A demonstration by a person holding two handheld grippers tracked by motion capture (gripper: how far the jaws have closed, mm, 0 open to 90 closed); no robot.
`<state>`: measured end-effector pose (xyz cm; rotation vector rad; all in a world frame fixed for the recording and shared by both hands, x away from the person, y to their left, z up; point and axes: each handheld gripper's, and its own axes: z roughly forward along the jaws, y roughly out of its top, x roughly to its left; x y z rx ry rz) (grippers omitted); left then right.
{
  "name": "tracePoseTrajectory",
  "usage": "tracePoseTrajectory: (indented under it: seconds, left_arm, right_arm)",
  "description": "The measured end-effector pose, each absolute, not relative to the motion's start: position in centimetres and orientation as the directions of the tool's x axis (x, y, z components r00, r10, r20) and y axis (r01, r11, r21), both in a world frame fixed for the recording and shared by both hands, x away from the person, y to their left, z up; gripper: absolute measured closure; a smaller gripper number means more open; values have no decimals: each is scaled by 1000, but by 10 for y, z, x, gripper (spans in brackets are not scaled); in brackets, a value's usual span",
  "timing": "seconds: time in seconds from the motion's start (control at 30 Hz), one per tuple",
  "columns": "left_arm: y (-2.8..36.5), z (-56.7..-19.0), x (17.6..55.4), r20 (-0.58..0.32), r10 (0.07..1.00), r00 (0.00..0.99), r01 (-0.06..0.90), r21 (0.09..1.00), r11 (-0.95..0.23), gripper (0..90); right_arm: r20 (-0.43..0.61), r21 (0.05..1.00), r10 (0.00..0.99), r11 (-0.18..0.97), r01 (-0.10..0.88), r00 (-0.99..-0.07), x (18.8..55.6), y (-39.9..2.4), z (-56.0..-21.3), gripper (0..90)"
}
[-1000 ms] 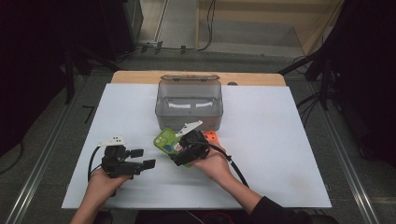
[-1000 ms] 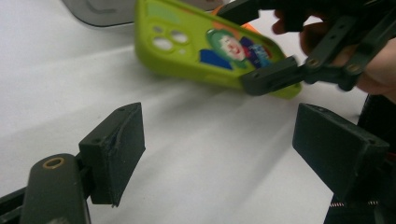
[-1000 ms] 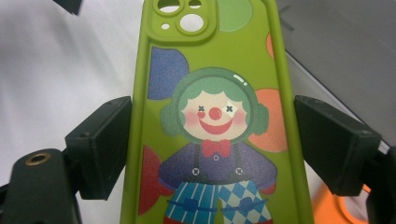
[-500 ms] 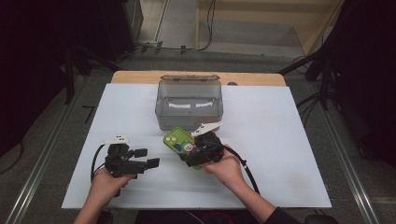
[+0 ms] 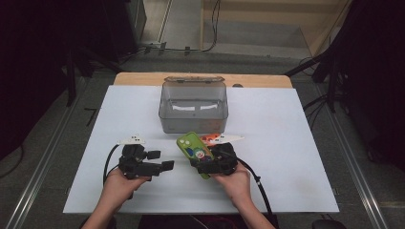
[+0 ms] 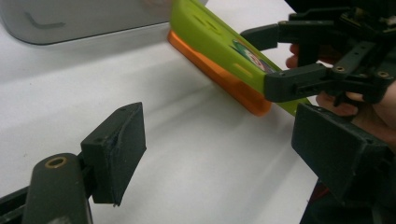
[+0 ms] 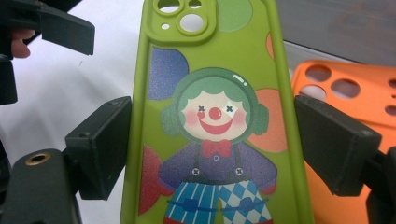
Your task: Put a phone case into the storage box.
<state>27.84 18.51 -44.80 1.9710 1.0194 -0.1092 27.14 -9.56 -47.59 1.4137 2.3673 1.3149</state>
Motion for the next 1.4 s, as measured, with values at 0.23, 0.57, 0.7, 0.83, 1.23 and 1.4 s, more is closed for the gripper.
tracePoseTrajectory:
  seconds: [0.23, 0.57, 0.7, 0.83, 1.23, 1.4]
  left_arm:
    - [176, -442, 285, -438, 640, 631, 707, 665, -242, 180]
    - [167, -432, 292, -498, 610, 616, 736, 640, -221, 219]
    - [160, -429, 297, -516, 621, 590, 758, 620, -205, 233]
    - [154, -425, 300, -506, 641, 577, 763, 615, -200, 245]
    - [135, -427, 314, -481, 684, 549, 771, 607, -191, 259]
    - [130, -427, 320, -488, 701, 519, 785, 597, -166, 267]
  right_arm:
    - [393, 706, 764, 107, 700, -512, 262, -103, -483, 141]
    - [433, 709, 773, 26, 705, -464, 258, -107, -490, 141]
    - [471, 709, 771, -41, 704, -429, 255, -110, -495, 141]
    - [513, 695, 761, -97, 713, -397, 254, -110, -496, 141]
    - [528, 699, 755, -125, 704, -390, 253, -99, -494, 141]
    - [537, 702, 751, -145, 697, -384, 252, -96, -493, 141]
